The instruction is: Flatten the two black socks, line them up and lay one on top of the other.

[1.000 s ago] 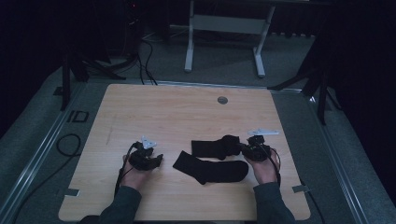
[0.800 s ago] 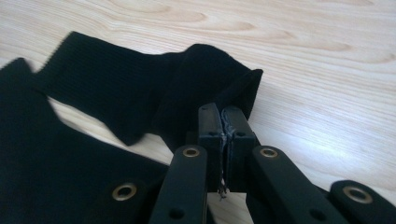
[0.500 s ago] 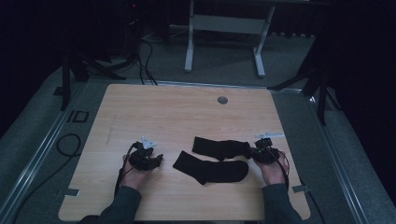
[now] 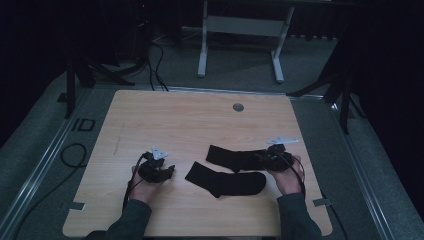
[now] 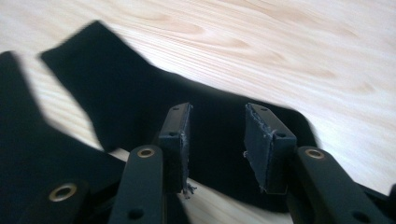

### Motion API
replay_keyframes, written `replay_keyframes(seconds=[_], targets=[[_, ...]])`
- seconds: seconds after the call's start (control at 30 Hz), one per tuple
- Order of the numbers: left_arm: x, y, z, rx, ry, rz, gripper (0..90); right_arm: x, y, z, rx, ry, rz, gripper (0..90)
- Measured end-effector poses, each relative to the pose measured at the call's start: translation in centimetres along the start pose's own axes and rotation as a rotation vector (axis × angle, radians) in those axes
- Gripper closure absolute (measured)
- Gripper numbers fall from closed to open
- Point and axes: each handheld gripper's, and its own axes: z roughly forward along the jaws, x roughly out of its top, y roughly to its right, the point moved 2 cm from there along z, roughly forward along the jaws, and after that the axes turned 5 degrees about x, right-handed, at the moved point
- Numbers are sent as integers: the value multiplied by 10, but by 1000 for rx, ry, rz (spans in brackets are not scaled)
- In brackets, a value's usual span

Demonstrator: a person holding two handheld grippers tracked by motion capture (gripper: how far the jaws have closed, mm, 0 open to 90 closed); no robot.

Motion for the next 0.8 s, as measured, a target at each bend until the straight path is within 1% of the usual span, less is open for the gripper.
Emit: replay_keyframes(seconds=[0.1, 0.23, 0.37, 0.47, 0.6, 0.67, 0.73, 0.77, 0.8], targets=[[0, 0, 0, 0, 1, 0, 517, 11, -15, 9, 25, -11, -69, 604], [0, 0, 0, -1, 3, -2, 516, 23, -34, 25, 49, -39, -163, 596], [0, 0, 0, -1, 2, 0, 514, 32, -48, 41, 81, -75, -221, 586], [0, 0, 0, -1, 3, 0, 513, 36, -56, 54, 104, -101, -261, 587], [0, 0, 0, -1, 3, 0, 513, 37, -61, 71, 124, -136, -282, 591], [0, 1, 0, -1, 4, 0, 512, 37, -62, 78, 138, -148, -284, 571], [0, 1, 0, -1, 3, 0, 513, 36, -61, 86, 156, -177, -268, 532], [0, 1, 0, -2, 4, 0, 512, 34, -59, 92, 164, -206, -256, 504], [0, 1, 0, -2, 3, 0, 512, 34, -57, 94, 186, -186, -231, 500]])
